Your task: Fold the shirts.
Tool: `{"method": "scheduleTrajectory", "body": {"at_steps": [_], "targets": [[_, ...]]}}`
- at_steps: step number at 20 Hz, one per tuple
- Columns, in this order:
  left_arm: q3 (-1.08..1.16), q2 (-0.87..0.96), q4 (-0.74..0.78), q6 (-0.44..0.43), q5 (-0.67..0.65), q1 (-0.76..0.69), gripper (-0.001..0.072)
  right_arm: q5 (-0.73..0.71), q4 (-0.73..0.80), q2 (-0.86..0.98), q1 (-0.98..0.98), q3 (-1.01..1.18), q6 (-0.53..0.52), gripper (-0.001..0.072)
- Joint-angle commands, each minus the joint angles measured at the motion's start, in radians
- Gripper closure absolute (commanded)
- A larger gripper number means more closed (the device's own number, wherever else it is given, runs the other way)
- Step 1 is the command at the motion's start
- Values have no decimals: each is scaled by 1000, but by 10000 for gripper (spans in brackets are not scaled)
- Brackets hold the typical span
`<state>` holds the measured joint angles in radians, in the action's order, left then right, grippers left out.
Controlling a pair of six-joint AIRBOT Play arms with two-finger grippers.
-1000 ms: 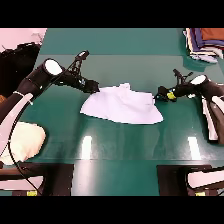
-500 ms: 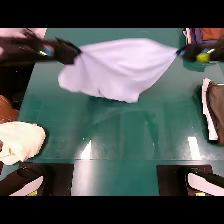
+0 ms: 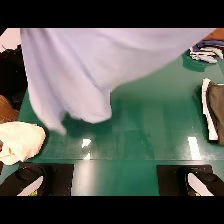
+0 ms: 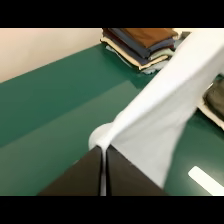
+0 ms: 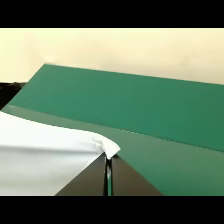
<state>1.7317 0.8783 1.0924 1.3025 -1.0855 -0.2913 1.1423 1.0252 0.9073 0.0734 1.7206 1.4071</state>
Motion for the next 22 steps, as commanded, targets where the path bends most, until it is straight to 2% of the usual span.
{"method": "scheduleTrajectory", "body": {"at_steps": [1,3,6,11,15,17,18,22], "targets": [[14,57,41,20,-152,1,687,80,68,-2,0,16,74,698],[-52,116,42,34,-229,0,686,185,75,70,23,16,96,698],[-282,168,39,32,-229,-5,687,287,93,191,73,8,101,698],[-722,177,14,31,-133,-153,685,250,157,249,98,-148,104,698],[-851,177,-42,32,-99,-235,674,178,153,185,58,-294,105,698],[-835,175,-47,32,-92,-229,252,171,153,142,23,-342,111,698],[-813,174,-19,32,-98,-219,217,166,149,121,8,-362,111,698],[-704,174,26,56,-80,-55,217,168,146,61,-42,-383,111,698]]}}
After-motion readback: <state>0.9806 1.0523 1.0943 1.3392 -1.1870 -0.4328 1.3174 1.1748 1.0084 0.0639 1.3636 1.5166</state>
